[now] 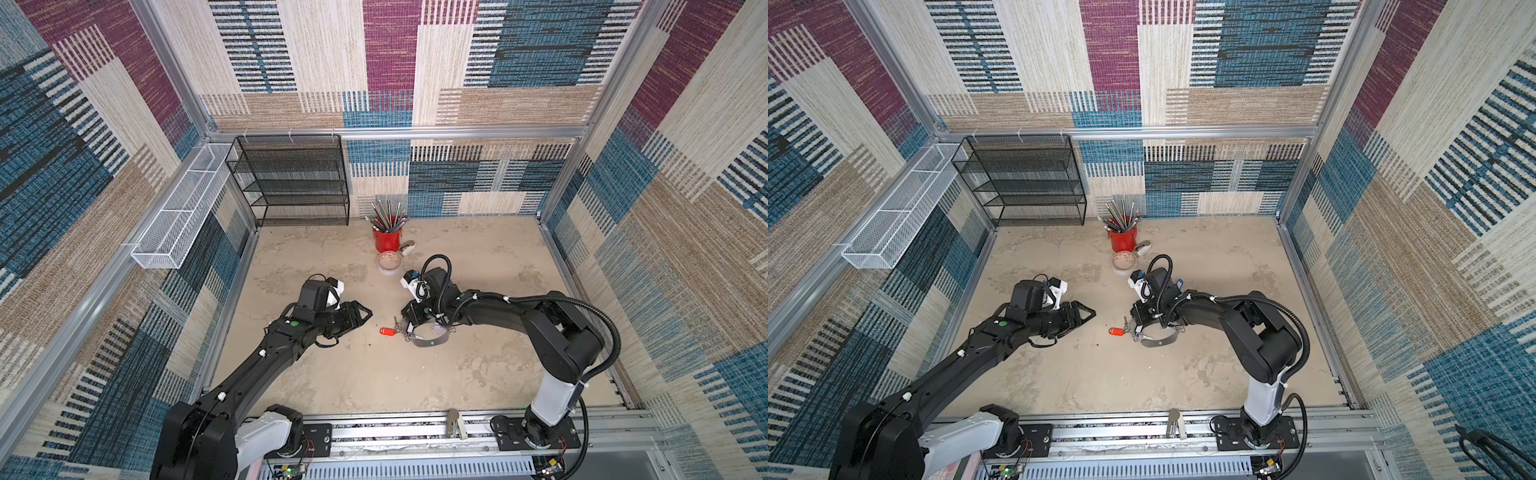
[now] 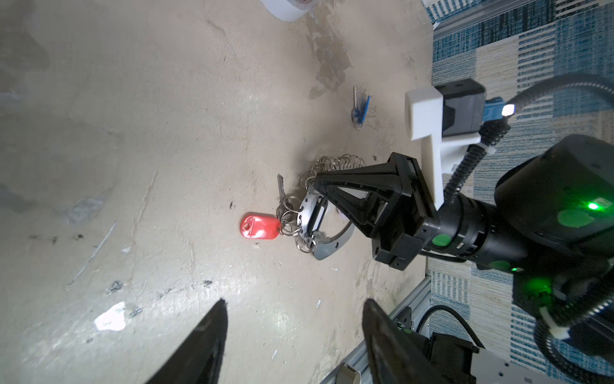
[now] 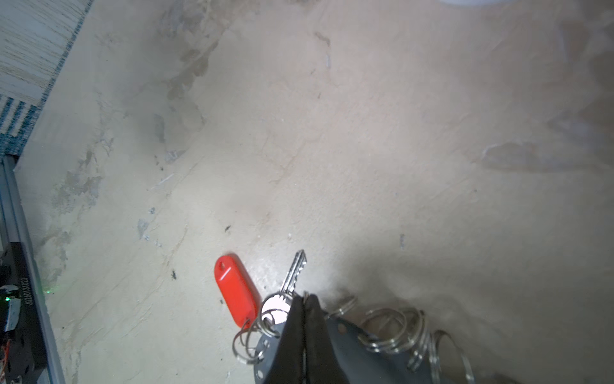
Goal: Put the keys on the keyring
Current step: 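Lift the keyring plate with the right gripper toward the left gripper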
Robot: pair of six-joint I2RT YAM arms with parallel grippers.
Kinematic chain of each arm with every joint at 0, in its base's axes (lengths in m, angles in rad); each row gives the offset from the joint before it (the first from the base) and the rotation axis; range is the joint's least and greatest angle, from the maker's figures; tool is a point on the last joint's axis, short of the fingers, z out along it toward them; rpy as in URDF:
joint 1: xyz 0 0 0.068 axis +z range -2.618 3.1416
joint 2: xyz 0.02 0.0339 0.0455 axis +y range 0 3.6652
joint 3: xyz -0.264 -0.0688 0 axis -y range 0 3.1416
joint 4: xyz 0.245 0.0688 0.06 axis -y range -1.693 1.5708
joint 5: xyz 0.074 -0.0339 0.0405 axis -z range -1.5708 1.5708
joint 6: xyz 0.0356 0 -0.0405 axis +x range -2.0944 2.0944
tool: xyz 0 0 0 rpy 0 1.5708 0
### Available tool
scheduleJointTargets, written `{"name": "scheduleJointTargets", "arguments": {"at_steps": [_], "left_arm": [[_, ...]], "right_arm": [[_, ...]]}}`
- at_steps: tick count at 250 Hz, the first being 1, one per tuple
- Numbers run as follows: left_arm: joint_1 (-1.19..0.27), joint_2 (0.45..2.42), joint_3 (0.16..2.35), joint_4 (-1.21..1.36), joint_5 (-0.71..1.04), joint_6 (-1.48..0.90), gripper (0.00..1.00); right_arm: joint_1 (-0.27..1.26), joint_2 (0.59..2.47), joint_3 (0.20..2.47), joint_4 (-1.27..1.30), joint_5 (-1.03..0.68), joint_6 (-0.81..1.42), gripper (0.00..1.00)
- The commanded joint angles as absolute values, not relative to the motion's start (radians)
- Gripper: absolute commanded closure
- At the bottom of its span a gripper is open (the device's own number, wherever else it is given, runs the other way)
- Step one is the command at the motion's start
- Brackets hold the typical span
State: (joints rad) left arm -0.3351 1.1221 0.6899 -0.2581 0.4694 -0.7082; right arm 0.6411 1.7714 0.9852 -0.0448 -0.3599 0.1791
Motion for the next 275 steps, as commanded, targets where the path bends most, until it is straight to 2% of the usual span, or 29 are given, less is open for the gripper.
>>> {"name": "scheduleJointTargets", "arguments": {"at_steps": [1,24,50,81,112,198,238,275], "left_arm": [[-0.331,1.102,0.717,-0.271,0.462,-0.652,0.29],[-0.329,1.085,0.745,-0.28,0.462,-0.628,0.2],[-0.326,1.063,0.77,-0.282,0.462,-0.6,0.01],[-0.321,1.035,0.797,-0.278,0.445,-0.581,0.01],[-0.321,1.037,0.829,-0.237,0.509,-0.565,0.0],[-0.321,1.109,0.983,-0.29,0.697,-0.474,0.23],[-0.321,1.173,1.047,-0.338,0.724,-0.445,0.31],[-0.325,1.235,1.065,-0.309,0.843,-0.458,0.42]], "right_arm": [[0.644,1.717,0.979,-0.004,-0.394,0.176,1.0],[0.644,1.668,0.976,0.004,-0.424,0.171,1.0],[0.644,1.605,0.962,0.021,-0.451,0.167,1.0],[0.644,1.53,0.947,0.053,-0.501,0.155,1.0],[0.644,1.458,0.917,0.112,-0.556,0.144,1.0],[0.643,1.364,0.889,0.214,-0.653,0.133,1.0],[0.644,1.341,0.885,0.243,-0.673,0.129,1.0],[0.644,1.328,0.872,0.287,-0.708,0.146,1.0]]}}
